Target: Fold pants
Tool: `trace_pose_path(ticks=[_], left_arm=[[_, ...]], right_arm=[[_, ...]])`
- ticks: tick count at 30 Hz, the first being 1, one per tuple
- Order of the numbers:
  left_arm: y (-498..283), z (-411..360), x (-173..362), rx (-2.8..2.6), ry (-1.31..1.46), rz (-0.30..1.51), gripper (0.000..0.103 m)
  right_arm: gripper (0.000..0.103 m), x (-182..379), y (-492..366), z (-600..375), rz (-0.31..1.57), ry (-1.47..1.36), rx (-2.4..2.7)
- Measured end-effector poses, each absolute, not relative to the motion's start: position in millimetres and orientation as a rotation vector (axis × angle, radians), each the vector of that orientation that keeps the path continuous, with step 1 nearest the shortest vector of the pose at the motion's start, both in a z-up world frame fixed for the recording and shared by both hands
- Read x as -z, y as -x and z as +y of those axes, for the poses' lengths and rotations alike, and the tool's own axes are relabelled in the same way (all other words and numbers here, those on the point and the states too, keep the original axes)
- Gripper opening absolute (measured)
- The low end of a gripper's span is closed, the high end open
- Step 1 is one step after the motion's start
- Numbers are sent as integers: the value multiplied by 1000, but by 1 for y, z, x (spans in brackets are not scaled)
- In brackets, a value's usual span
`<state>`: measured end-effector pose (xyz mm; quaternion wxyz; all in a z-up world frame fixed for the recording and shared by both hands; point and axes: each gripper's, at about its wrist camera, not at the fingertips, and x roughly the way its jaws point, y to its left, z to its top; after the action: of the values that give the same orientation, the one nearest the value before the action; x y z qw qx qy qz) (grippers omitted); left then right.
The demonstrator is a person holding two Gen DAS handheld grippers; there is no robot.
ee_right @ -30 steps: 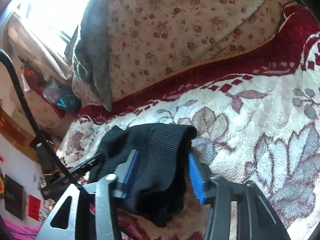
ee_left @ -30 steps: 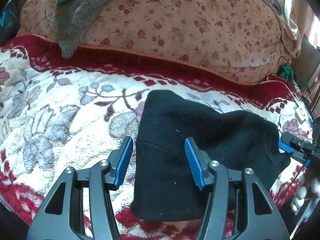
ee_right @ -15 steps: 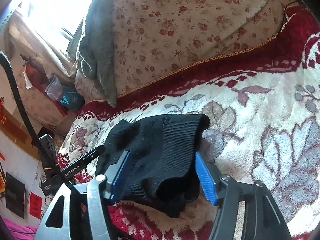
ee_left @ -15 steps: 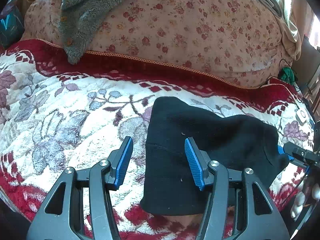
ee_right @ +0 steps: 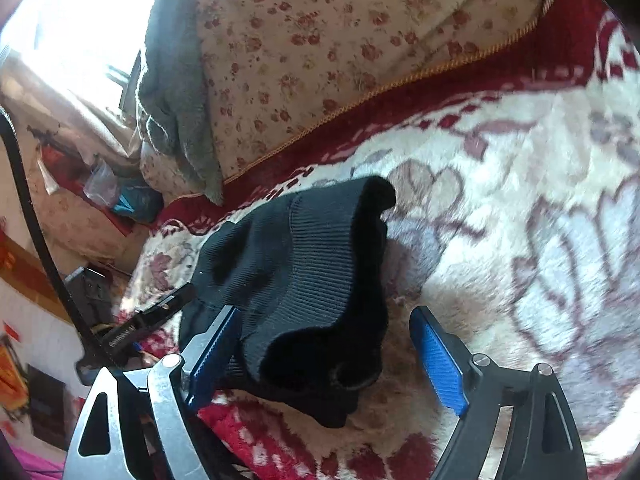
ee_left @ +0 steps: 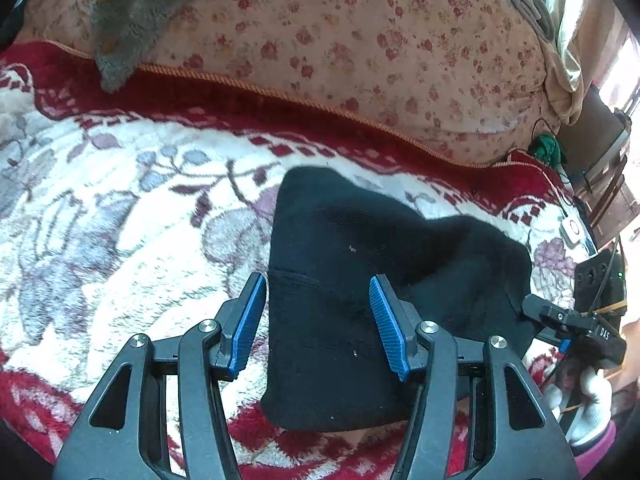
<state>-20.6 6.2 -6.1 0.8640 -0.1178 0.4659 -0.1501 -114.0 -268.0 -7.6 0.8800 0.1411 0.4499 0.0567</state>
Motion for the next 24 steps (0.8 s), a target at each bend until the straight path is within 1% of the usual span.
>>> trace_pose_path(ticks=[3, 4, 5, 7, 8, 14, 15, 19, 21, 22, 23, 24], left_arm=[[16, 7, 12, 325, 264, 989, 59], [14, 8, 13, 325, 273, 992, 64], [12, 9, 15, 323, 282, 995, 66], [8, 13, 18, 337, 308, 1005, 67], [6, 14, 20, 341, 316, 1010, 69], [-1, 14, 25, 365, 332, 1019, 70], [-2, 14, 26, 366, 336, 1021, 70], [-2, 13, 31, 396, 373, 1036, 70], [-1, 11, 34, 407, 385, 1034, 70], [0, 9, 35, 411, 380, 1026, 67], [1, 8, 35, 421, 372, 1020, 55], [3, 5, 34, 432, 359, 1018, 52]], right_arm=[[85, 18, 107, -269, 964, -328, -130], [85, 20, 105, -269, 965, -329, -133], [85, 21, 102, -267, 965, -321, -134], [88, 23, 99, -264, 973, -306, -138], [88, 25, 97, -263, 979, -300, -139], [88, 25, 92, -261, 978, -270, -159], [87, 25, 92, -260, 980, -254, -158], [66, 23, 96, -252, 968, -157, -139], [63, 23, 97, -250, 956, -139, -141], [60, 23, 98, -248, 951, -128, -143], [57, 23, 99, -246, 945, -123, -155], [53, 23, 99, -244, 942, -119, -164]])
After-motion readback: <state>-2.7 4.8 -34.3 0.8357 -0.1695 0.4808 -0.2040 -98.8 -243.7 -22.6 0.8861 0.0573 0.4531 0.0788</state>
